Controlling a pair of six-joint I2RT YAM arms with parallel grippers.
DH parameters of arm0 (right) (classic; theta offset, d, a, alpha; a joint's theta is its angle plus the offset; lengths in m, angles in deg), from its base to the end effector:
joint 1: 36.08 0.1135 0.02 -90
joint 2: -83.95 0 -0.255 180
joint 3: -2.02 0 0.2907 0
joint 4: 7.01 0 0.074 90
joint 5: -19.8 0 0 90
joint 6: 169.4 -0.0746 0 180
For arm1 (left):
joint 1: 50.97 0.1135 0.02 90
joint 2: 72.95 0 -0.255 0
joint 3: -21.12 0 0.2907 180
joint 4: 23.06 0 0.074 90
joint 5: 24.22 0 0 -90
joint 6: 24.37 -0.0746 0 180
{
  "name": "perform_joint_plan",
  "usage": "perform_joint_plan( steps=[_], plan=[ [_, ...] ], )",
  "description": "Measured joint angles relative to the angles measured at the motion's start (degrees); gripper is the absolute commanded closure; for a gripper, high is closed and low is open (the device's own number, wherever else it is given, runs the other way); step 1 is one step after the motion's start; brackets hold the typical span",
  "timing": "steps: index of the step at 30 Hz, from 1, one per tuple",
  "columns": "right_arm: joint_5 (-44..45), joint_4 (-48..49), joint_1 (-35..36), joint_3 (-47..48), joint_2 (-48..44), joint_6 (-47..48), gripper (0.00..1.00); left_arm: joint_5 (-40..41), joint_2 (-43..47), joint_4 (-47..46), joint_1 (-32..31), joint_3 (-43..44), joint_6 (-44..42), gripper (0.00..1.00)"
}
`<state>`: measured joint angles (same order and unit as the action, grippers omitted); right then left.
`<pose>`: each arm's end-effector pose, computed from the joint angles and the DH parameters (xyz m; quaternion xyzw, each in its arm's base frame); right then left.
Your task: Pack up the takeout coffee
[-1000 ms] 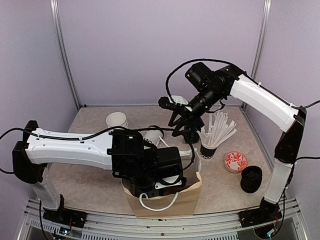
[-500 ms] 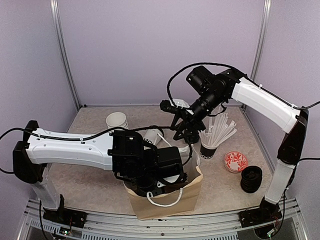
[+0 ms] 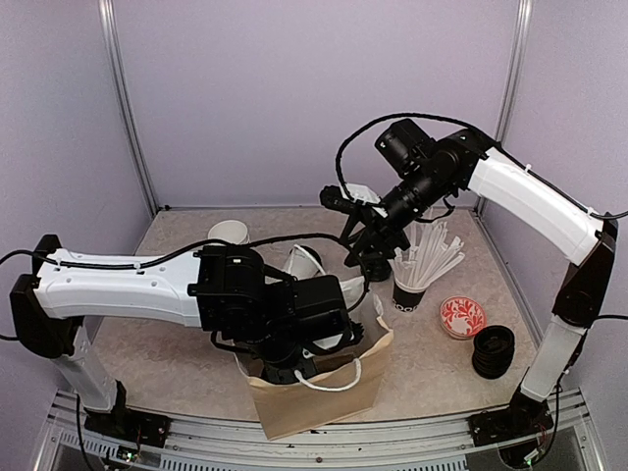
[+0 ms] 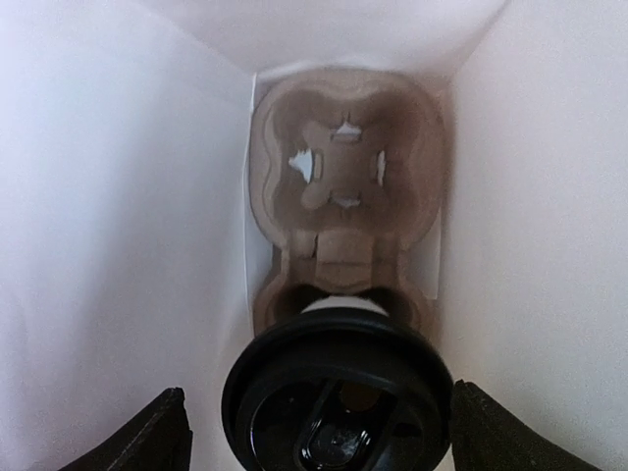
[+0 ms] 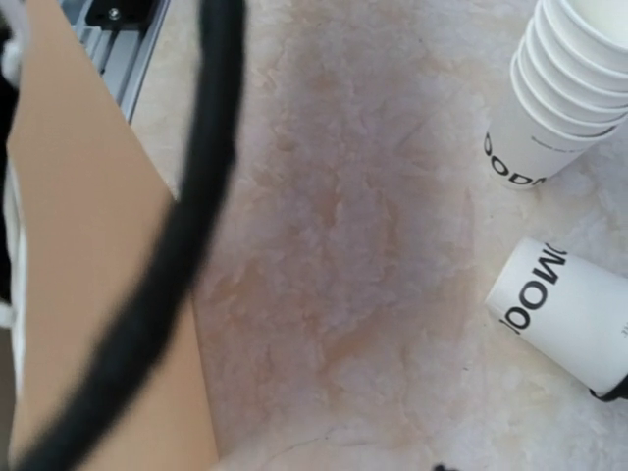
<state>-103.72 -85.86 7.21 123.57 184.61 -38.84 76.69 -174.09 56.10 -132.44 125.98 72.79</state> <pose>0.2709 0.3118 0.3523 -0.6741 0.6316 0.2834 0.2576 0.0728 -0.3899 0.2400 0.5868 0.7943 -0.0207 0.1561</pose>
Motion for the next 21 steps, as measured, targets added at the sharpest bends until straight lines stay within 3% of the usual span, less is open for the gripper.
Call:
perform_joint_plan(
  steps=[21],
  plan=[
    [3.23,0.44,-1.53,0.87,0.02,-0.39,0.49,10.60,5.95,-2.51,1.68,3.65,-1.01,0.06]
  ],
)
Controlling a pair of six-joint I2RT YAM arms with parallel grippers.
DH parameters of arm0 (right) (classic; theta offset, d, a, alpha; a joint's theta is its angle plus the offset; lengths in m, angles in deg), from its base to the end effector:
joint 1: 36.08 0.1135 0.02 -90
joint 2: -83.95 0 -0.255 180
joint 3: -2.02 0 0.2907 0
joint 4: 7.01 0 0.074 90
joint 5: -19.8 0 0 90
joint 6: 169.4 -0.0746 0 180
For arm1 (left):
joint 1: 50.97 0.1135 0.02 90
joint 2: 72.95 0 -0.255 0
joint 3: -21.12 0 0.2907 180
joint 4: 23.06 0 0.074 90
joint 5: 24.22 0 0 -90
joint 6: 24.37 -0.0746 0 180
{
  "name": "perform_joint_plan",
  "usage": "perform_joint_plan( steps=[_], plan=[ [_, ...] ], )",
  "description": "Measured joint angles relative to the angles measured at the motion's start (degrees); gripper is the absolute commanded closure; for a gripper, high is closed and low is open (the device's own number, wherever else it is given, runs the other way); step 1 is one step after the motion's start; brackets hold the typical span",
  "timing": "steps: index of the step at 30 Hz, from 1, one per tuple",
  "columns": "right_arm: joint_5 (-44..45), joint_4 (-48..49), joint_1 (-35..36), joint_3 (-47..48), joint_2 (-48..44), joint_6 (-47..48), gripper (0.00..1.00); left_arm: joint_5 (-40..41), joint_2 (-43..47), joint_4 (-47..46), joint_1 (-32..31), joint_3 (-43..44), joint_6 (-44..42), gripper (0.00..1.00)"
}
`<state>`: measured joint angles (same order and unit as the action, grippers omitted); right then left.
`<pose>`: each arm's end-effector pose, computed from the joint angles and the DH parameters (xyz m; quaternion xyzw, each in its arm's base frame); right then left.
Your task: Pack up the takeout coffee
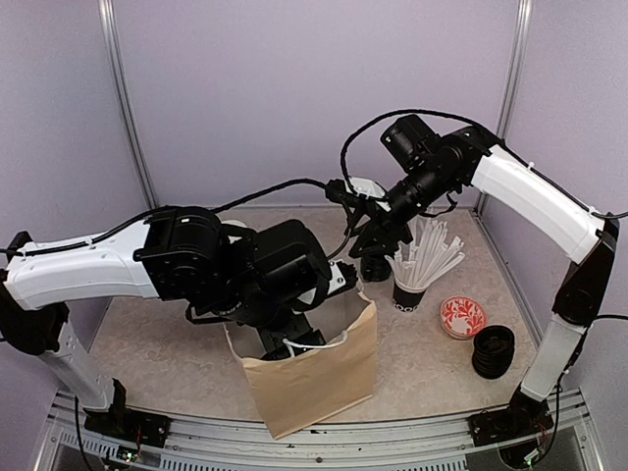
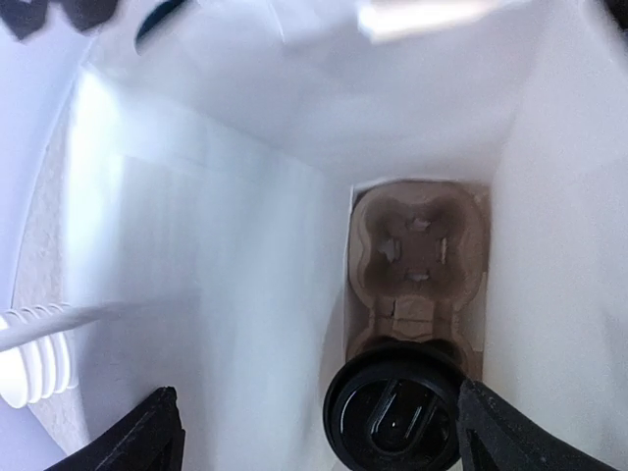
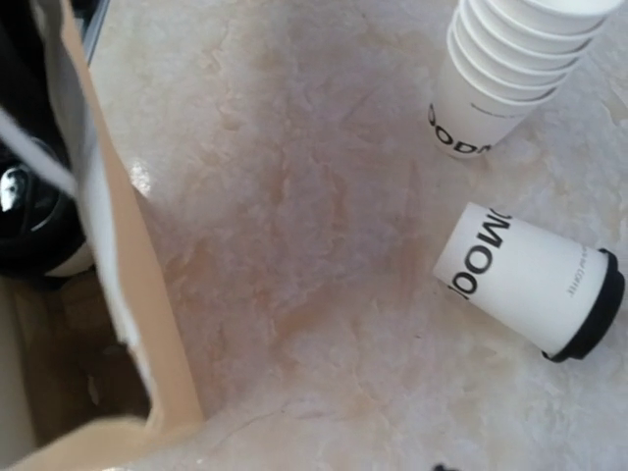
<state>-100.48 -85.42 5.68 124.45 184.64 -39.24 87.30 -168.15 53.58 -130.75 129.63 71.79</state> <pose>0.2833 0.3034 0.3561 -0.6628 0.6492 0.2540 0.2733 0.0962 -0.3793 0.3062 0.5383 0.7911 -0.0215 0.2896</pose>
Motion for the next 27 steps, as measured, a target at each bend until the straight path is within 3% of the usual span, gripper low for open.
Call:
perform_joint_plan(
  steps=[9,16,22,27],
  plan=[
    [0.35,0.33,-0.76,-0.33,-0.13,-0.42,0.50,0.44,3.50,-1.31,0.00,5.16,-0.63,0.11],
    [0.37,0.44,-0.90,-0.76,-0.50,-0.55,0.50,-0.09,5.92,-2.40,0.00,9.42,0.20,0.21],
    [0.50,0.57,-1.05,-0.94,-1.64,-0.72,0.50,2.16,10.29,-2.73,0.22,9.88,5.97,0.38],
    [0.57,0.90,-1.07,-1.95,-3.06,-0.85,0.50,2.97,14.43,-3.45,3.04,4.85,11.56,0.41]
  ],
)
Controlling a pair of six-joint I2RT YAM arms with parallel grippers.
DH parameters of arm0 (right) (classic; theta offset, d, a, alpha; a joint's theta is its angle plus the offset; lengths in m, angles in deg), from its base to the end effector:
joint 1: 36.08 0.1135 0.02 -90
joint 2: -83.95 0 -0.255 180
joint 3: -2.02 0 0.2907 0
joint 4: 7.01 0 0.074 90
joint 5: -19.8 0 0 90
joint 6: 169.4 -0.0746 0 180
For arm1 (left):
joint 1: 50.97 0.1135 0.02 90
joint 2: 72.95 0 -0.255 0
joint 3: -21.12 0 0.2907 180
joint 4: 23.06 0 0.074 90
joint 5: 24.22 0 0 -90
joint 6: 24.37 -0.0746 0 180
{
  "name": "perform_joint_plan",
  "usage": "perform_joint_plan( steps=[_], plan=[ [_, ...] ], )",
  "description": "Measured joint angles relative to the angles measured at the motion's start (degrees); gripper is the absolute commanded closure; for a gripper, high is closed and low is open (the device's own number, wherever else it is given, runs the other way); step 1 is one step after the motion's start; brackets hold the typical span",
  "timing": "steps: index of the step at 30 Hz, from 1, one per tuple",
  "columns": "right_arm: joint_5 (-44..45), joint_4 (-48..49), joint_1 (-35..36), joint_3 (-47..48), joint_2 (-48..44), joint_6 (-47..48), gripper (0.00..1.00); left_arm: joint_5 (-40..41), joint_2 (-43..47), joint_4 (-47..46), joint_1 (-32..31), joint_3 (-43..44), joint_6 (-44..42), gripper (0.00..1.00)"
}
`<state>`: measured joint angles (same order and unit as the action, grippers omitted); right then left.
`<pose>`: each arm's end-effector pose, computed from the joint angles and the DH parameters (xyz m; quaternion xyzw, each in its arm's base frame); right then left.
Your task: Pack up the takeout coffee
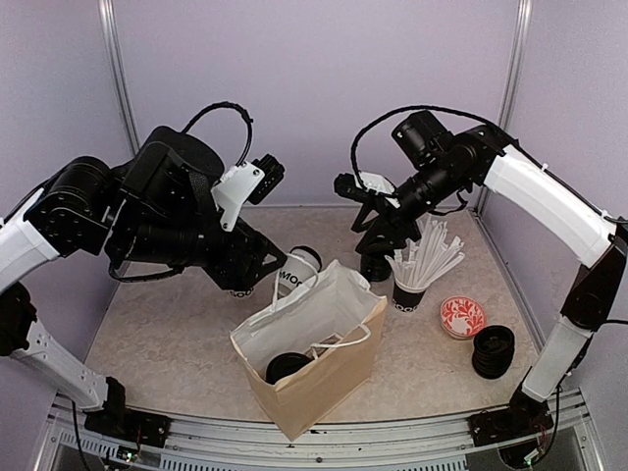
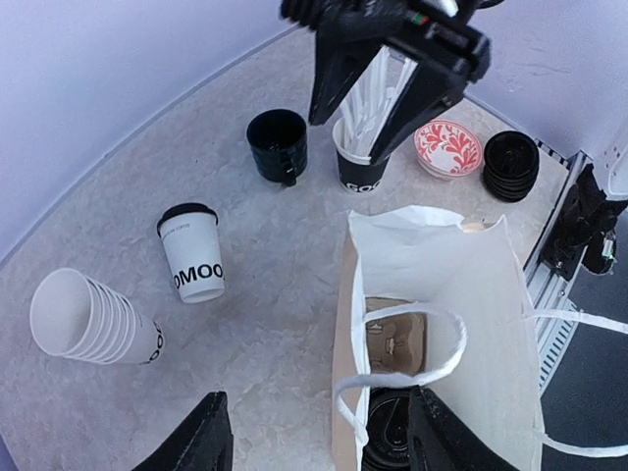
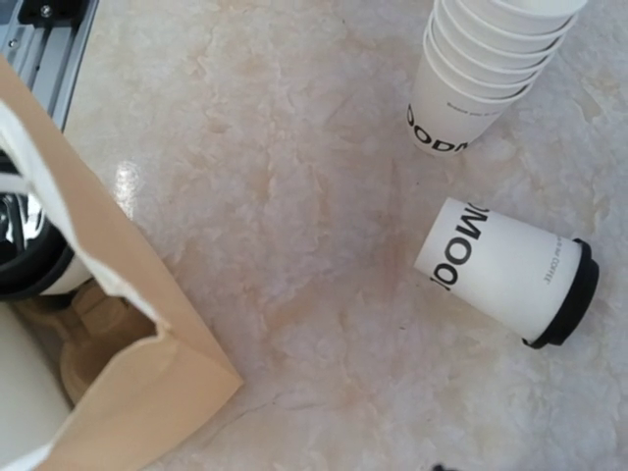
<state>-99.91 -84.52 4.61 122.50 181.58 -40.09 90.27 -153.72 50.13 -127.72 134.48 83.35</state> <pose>0.2807 0.2901 0.3659 -0.6516 0.6555 0.2478 0.2904 0.1061 -0.3158 0.4294 0.3603 0.8163 -0.1690 0.4187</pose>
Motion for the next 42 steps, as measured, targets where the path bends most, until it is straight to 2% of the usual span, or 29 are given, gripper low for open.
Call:
perform_joint_plan(
  steps=[6,8,11,12,17,24,30,33,42],
  plan=[
    [0.17,0.42,-0.02,-0.79,-0.98,-0.20,0.50,-6.12,1.25,-3.63,3.91,-9.05,3.39,0.58],
    [0.17,0.70,-0.07,-1.03,-1.18,-0.31,0.51,-9.11,1.25,-5.11,4.83,-11.47,3.85,0.71],
    [0.20,0.87,-0.28,-1.90,-1.81,-0.55,0.52,-11.76,1.16,-5.99,5.57,-12.50,4.55,0.98],
    [0.22,0.96,-0.33,-2.14,-1.99,-0.61,0.52,-12.59,1.14,-6.38,5.86,-12.48,3.98,1.00],
    [0.31,1.38,-0.37,-3.19,-3.21,-0.94,0.53,-12.57,-0.02,-6.29,6.34,-10.75,1.86,1.00],
    [0.44,2.12,-0.37,-3.50,-3.69,-1.31,0.53,-9.01,-3.10,-4.72,6.60,-3.06,-2.97,1.00],
    [0.63,2.51,-0.39,-3.96,-3.72,-1.46,0.53,-9.68,-3.69,-4.74,6.16,-2.89,-5.22,1.00],
    [0.68,2.49,-0.42,-4.31,-3.72,-1.46,0.53,-10.23,-3.89,-4.68,3.96,-3.65,-5.22,1.00],
    [0.63,2.58,-0.48,-4.96,-4.11,-1.44,0.53,-13.14,-3.39,-5.16,-7.76,-7.37,-2.89,1.00]
  ],
)
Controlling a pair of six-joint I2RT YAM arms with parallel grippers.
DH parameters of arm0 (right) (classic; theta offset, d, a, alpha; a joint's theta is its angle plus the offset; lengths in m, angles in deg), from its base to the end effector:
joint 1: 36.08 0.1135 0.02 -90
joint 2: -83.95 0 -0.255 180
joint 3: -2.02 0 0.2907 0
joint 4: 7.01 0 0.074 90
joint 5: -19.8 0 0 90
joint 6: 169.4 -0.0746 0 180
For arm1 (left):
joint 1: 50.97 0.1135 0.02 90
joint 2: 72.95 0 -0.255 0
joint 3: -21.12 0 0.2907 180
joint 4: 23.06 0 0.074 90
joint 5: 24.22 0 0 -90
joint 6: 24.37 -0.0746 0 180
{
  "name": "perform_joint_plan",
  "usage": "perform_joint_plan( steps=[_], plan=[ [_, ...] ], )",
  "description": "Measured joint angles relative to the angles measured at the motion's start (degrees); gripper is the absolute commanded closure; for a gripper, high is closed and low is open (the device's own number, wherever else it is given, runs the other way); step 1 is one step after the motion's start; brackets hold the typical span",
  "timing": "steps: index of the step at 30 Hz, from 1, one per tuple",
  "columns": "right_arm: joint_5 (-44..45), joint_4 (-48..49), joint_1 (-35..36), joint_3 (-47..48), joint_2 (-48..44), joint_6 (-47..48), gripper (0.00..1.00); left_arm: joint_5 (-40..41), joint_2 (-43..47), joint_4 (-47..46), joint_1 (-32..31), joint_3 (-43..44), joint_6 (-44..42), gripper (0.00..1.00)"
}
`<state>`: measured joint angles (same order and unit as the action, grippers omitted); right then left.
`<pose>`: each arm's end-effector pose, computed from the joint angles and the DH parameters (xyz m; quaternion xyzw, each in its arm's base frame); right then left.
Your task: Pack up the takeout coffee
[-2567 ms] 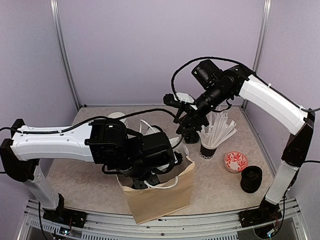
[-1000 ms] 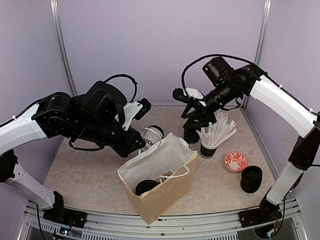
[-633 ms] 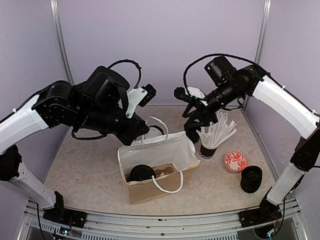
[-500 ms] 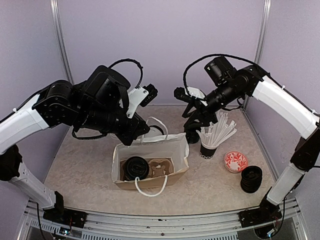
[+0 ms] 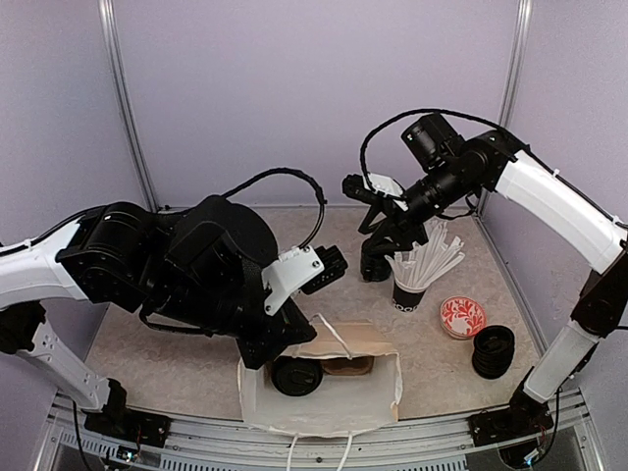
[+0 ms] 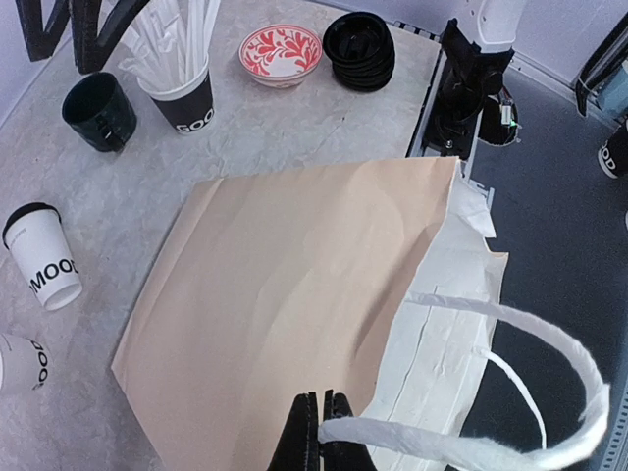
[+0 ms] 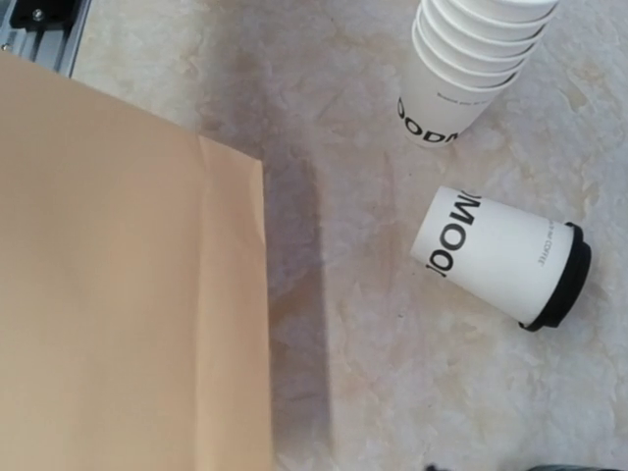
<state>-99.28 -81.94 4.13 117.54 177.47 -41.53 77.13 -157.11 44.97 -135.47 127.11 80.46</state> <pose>0.2737 0.2789 0.3659 -0.6401 0.6626 0.2443 0.3028 0.0497 -0.3627 0.3691 0.4971 0.7789 -0.2235 0.3102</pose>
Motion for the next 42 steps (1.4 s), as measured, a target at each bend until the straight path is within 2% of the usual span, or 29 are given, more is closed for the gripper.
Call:
perform_joint_plan(
  steps=[12,24,30,42],
  plan=[
    [-2.01,-0.07,-0.02,-0.22,-0.04,0.02,0.52,2.97,3.17,1.22,0.48,-2.01,4.44,1.00],
    [-4.33,-0.59,0.22,0.87,1.27,0.44,0.52,5.90,7.85,7.39,11.56,-1.77,11.82,1.00],
    [-6.08,-2.51,1.70,0.76,2.54,2.69,0.50,6.23,9.49,9.01,12.76,-1.14,12.09,1.00],
    [-8.17,-4.42,5.42,-4.11,2.45,5.55,0.49,6.03,6.99,8.92,13.31,-0.44,10.80,1.00]
  ],
)
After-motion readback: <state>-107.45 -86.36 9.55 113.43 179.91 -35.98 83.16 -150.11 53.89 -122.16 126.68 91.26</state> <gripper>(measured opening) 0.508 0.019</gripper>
